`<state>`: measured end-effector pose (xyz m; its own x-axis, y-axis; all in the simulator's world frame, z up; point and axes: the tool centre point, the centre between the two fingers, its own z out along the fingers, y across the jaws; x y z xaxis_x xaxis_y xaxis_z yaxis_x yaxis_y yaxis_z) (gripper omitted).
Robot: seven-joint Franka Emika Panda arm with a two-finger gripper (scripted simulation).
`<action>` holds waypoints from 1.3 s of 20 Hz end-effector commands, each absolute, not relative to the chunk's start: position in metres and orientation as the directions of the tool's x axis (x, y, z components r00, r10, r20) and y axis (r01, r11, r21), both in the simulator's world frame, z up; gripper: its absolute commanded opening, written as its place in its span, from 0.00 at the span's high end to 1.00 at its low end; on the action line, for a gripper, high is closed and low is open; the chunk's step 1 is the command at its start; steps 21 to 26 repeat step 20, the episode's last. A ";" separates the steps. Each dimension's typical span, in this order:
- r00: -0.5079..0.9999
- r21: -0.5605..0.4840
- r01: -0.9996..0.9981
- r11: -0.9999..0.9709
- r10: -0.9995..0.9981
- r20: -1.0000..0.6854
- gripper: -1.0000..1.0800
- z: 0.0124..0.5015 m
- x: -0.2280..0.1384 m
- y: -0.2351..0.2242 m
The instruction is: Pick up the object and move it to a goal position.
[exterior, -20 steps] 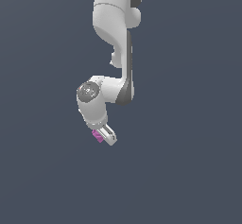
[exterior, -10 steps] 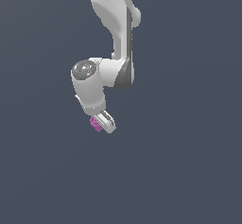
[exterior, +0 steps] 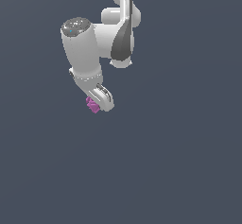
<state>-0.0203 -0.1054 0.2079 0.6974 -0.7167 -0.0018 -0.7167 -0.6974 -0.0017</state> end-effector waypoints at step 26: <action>0.697 0.000 -0.717 -0.697 -0.717 0.000 1.00 0.333 -0.069 -0.113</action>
